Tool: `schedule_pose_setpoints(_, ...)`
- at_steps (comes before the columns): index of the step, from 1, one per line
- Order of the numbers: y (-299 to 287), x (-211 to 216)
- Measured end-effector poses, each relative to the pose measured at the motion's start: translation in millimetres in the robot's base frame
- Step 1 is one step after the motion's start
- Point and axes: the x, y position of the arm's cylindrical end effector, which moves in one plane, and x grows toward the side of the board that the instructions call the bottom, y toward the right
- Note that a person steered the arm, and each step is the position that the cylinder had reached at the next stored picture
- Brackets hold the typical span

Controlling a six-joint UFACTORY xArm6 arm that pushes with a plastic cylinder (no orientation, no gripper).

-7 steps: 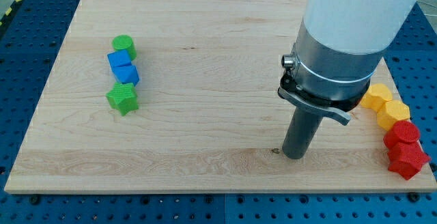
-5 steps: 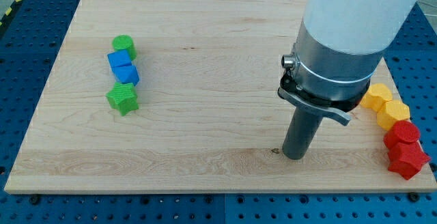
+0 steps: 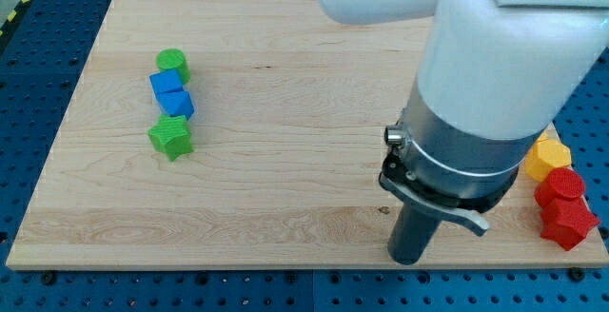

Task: Place the arm to the bottom center

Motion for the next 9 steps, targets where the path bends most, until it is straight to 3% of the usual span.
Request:
schedule_pose_setpoints(5, -31, 0)
schedule_pose_setpoints(9, -104, 0)
